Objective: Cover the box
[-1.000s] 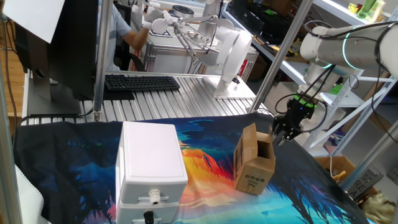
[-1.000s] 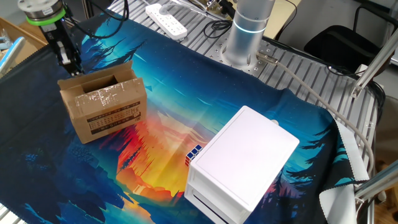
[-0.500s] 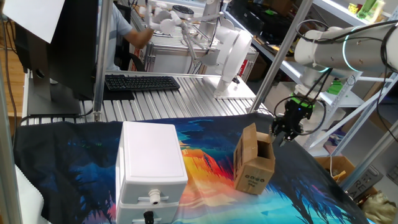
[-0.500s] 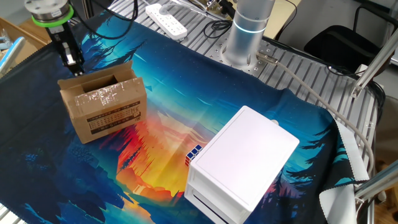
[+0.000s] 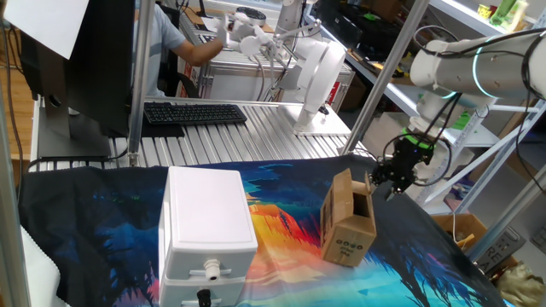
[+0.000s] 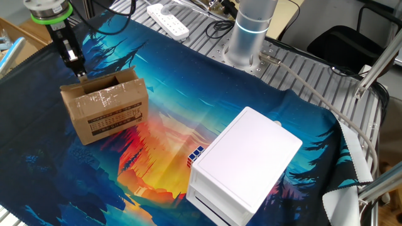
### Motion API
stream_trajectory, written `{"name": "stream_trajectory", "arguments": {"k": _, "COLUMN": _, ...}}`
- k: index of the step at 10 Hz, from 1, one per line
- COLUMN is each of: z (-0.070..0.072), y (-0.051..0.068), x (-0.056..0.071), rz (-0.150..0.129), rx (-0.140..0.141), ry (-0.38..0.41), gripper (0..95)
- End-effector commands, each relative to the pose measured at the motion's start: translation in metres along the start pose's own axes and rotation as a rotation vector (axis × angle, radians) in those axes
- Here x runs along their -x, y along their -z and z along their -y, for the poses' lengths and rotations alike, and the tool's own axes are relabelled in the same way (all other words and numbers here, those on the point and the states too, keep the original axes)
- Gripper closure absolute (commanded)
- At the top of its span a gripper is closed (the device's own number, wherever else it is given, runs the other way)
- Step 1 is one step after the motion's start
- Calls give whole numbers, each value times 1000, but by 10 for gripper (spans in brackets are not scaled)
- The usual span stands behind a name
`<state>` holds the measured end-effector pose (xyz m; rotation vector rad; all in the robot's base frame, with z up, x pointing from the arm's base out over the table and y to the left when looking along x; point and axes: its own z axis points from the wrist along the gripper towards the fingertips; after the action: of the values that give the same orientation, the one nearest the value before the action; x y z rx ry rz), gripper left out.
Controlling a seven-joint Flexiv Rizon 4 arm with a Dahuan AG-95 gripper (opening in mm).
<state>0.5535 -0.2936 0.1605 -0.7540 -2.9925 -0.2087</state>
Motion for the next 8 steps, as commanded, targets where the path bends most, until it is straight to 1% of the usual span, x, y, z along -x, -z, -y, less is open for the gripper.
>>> {"name": "stream_trajectory", "arguments": {"k": 1, "z": -1, "y": -1, "x": 0, "rz": 18, "rx": -6, "ry": 66, "gripper": 570}}
{"name": "stream_trajectory", "arguments": {"k": 2, "z": -1, "y": -1, "x": 0, "rz": 4, "rx": 13, "ry": 66, "gripper": 570}}
{"name": "stream_trajectory", "arguments": {"k": 3, "z": -1, "y": -1, "x": 0, "rz": 4, "rx": 13, "ry": 66, "gripper": 570}}
{"name": "stream_trajectory", "arguments": {"k": 4, "z": -12, "y": 1, "x": -6, "rz": -18, "rx": 44, "ry": 14, "gripper": 760}}
{"name": "stream_trajectory", "arguments": {"k": 5, "z": -30, "y": 2, "x": -17, "rz": -14, "rx": 37, "ry": -32, "gripper": 760}}
{"name": "stream_trajectory", "arguments": {"k": 6, "z": -47, "y": 0, "x": -26, "rz": -9, "rx": 28, "ry": -63, "gripper": 760}}
{"name": "stream_trajectory", "arguments": {"k": 7, "z": -65, "y": -2, "x": -35, "rz": -1, "rx": 13, "ry": -81, "gripper": 760}}
{"name": "stream_trajectory", "arguments": {"k": 8, "z": -74, "y": -3, "x": -41, "rz": 2, "rx": 9, "ry": -94, "gripper": 760}}
